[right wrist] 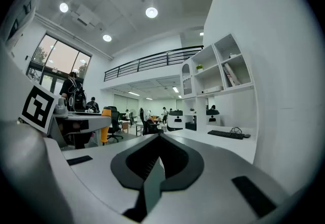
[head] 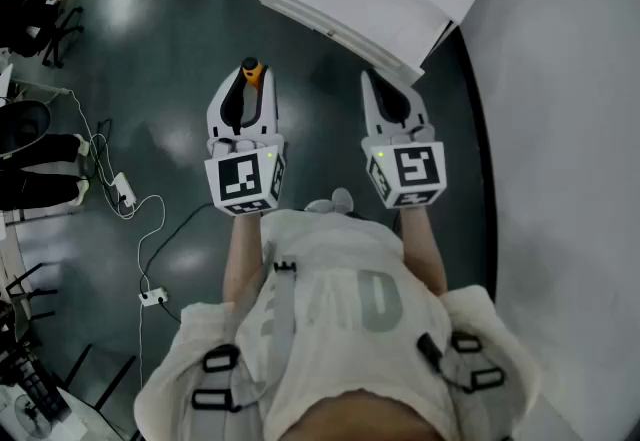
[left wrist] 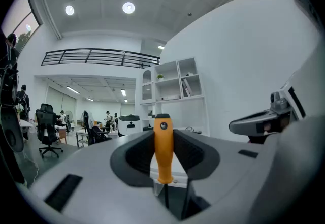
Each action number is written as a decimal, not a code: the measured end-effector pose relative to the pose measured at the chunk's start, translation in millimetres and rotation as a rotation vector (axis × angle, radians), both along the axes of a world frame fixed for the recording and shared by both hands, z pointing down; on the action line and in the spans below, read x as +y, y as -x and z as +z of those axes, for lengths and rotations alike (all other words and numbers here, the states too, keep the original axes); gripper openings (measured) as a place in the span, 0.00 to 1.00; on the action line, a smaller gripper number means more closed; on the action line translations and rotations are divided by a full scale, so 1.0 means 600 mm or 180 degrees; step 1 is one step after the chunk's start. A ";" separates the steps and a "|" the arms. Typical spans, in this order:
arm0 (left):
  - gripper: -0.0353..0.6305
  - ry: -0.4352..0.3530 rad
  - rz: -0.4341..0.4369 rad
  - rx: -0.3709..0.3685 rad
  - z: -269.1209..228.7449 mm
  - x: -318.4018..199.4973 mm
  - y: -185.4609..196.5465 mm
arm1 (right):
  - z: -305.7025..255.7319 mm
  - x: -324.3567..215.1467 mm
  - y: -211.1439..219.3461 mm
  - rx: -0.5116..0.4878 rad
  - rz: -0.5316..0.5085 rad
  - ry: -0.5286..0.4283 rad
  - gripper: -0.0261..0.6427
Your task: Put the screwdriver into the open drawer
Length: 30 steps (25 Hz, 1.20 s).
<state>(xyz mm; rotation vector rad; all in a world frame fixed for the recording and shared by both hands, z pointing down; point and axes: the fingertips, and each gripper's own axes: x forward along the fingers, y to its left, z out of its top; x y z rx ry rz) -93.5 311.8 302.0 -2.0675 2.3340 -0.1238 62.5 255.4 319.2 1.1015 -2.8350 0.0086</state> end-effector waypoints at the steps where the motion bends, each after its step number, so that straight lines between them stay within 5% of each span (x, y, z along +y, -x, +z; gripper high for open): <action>1: 0.22 -0.0002 -0.0001 0.0003 0.000 0.000 0.000 | 0.001 0.000 -0.001 -0.0004 0.0005 0.0012 0.05; 13: 0.22 0.0034 0.0111 -0.0004 0.002 -0.029 -0.017 | 0.010 -0.013 -0.007 -0.0139 -0.0095 0.0179 0.05; 22: 0.22 -0.0116 0.0014 -0.0176 -0.021 -0.102 -0.021 | 0.003 -0.068 -0.067 -0.0187 -0.0049 0.0115 0.05; 30: 0.22 -0.0120 0.0072 -0.0203 0.003 -0.151 -0.051 | 0.058 -0.127 -0.119 -0.0356 0.0134 0.0370 0.05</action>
